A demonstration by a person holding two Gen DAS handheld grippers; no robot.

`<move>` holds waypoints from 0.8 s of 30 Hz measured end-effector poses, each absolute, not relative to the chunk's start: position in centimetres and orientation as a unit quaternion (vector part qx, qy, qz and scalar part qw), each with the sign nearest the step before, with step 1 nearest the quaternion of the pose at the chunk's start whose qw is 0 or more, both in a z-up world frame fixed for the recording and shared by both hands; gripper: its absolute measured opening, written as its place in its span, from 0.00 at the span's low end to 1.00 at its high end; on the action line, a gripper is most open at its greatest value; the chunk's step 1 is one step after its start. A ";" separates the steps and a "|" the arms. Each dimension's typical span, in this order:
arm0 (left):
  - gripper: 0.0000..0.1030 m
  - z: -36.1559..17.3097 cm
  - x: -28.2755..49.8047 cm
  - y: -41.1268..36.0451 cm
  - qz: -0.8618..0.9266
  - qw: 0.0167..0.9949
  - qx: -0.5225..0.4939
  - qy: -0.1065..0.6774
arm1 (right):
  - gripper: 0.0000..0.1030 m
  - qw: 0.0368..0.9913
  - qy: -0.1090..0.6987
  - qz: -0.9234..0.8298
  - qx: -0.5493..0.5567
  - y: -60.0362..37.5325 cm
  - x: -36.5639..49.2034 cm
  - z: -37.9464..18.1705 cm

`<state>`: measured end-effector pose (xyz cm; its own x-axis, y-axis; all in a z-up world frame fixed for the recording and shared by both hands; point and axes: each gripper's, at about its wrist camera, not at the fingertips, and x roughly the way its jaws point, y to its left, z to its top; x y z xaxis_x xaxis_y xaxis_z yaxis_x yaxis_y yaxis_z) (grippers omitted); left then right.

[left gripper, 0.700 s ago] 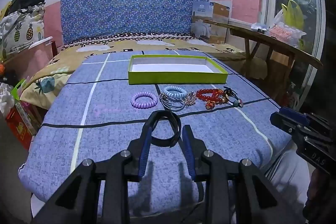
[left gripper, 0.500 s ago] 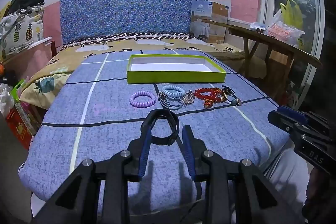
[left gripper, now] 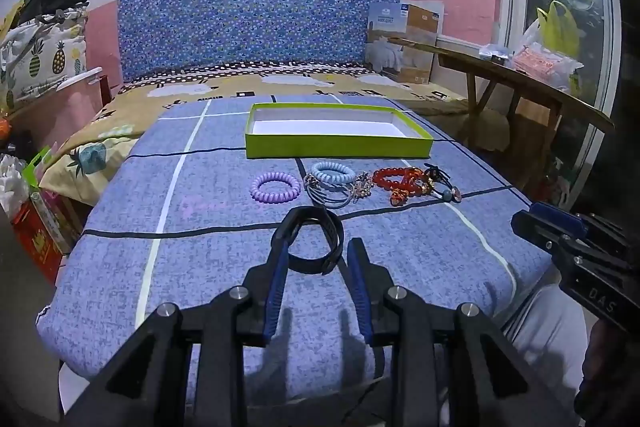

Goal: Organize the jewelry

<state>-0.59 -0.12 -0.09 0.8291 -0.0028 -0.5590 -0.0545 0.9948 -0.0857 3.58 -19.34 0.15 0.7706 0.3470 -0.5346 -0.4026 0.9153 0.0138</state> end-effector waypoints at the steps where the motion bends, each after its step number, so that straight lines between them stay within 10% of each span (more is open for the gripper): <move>1: 0.31 0.0 -0.6 -0.1 0.014 0.955 -0.049 0.292 | 0.36 0.939 0.274 0.200 -0.051 -19.4 3.6 0.1; 24: 0.31 0.2 -0.6 0.0 0.018 0.956 -0.047 0.289 | 0.36 0.940 0.273 0.198 -0.052 -19.3 3.6 0.3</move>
<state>-0.61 0.02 0.18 0.8318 0.0074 -0.5551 -0.0622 0.9949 -0.0799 3.58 -19.29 0.26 0.7719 0.3444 -0.5343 -0.4011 0.9160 0.0110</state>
